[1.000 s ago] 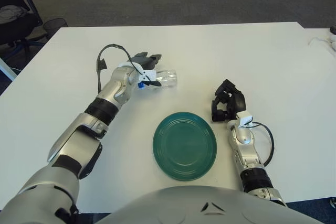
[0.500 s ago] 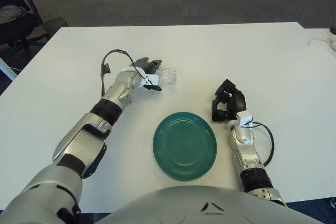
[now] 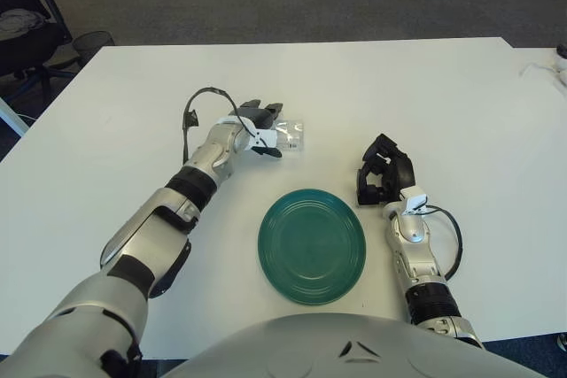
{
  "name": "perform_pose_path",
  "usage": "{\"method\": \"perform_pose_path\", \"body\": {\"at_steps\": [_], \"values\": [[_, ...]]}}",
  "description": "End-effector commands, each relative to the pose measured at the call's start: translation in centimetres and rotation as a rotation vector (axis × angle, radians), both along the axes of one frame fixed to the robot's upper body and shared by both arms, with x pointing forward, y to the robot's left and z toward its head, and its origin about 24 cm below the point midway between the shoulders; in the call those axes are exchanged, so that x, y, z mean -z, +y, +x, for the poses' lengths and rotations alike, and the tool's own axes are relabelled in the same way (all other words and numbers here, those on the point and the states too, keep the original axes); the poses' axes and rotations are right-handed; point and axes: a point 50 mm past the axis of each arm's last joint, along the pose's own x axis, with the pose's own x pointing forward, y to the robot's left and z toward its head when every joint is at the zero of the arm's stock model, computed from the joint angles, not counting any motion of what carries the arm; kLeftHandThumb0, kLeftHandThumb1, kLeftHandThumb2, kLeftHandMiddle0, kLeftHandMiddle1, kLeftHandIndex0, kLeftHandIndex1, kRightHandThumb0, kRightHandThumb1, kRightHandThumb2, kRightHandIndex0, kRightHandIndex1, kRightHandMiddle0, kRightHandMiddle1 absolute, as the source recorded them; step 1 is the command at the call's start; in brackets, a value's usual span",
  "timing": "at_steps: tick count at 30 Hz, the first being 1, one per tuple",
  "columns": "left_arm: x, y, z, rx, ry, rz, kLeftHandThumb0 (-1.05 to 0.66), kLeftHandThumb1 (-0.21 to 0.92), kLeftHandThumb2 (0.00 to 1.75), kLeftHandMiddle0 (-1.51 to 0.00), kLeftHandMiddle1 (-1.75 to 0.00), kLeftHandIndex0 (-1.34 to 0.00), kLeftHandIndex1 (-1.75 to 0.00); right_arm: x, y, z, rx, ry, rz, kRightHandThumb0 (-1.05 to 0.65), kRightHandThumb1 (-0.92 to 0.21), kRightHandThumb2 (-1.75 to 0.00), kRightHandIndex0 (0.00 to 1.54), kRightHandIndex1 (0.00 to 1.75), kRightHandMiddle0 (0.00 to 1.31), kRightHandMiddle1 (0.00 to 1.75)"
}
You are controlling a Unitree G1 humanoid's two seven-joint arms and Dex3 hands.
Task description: Put the bottle into the plate.
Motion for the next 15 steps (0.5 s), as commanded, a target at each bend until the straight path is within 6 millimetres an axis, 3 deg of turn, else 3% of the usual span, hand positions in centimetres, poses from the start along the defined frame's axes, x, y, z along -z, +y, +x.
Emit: {"method": "perform_pose_path", "body": {"at_steps": [1,12,15], "values": [[0.3,0.0,-0.1,-0.004,0.022,0.006,-1.05,0.92,0.21,0.0,0.0,0.0,0.0,2.4,0.4,-1.4,0.007,0.133,0.023,0.0,0.1,-1.75,0.95,1.64,0.7,1.75],[0.5,-0.3,-0.3,0.0,0.017,-0.003,-1.05,0.92,0.29,0.0,0.0,0.0,0.0,2.5,0.4,-1.5,0.019,0.135,0.025,0.0,0.09,-1.75,0.94,1.65,0.7,1.75],[1.9,-1.0,-0.8,0.005,0.008,-0.035,-1.05,0.92,0.27,0.0,0.0,0.0,0.0,2.5,0.5,-1.5,0.019,0.136,0.024,0.0,0.09,-1.75,0.93,1.66,0.7,1.75]]}}
